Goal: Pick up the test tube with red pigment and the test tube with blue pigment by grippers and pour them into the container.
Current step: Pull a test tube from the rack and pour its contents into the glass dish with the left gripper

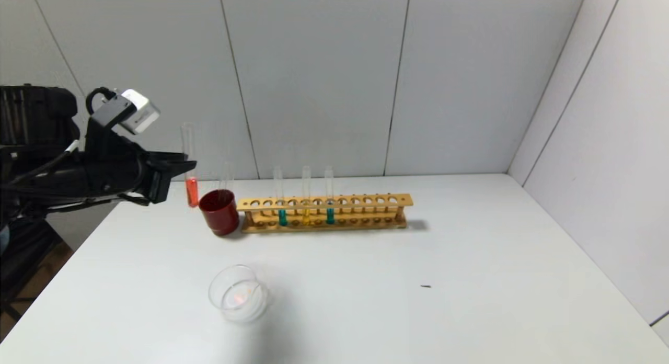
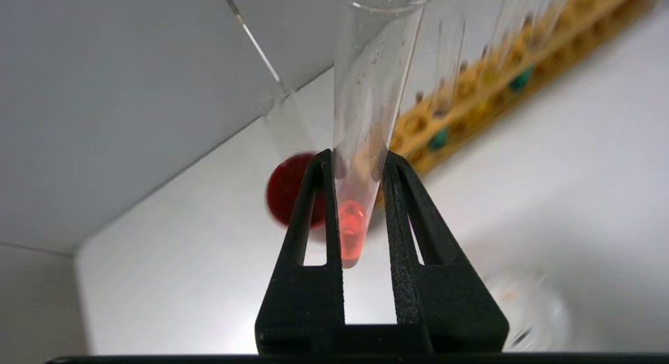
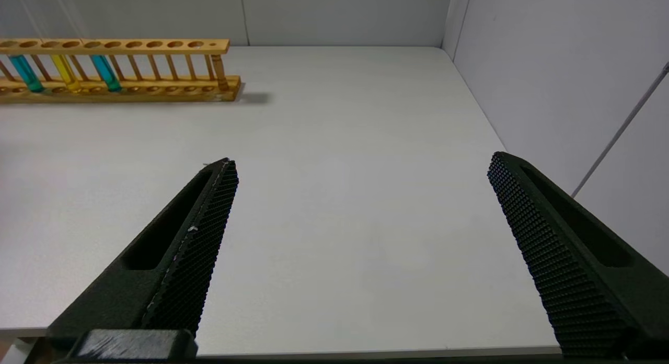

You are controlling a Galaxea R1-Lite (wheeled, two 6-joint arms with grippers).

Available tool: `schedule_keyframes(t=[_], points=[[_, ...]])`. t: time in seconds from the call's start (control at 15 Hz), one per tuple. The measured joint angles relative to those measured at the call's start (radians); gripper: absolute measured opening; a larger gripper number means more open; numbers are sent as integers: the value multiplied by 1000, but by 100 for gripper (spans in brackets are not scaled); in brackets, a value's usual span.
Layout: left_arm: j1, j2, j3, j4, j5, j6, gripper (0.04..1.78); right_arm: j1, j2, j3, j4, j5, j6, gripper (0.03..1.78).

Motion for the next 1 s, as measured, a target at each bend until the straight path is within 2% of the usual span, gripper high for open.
schedule_keyframes(t=[0.27, 0.53, 0.8, 1.0], points=[[52, -25, 85, 1, -60, 310, 30, 0, 0, 0, 0, 0, 0, 175], [54, -17, 148, 2, -201, 522, 30, 0, 0, 0, 0, 0, 0, 175], [62, -3, 214, 2, -206, 716, 30, 0, 0, 0, 0, 0, 0, 175], [103, 19, 225, 1, -204, 927, 30, 0, 0, 0, 0, 0, 0, 175]])
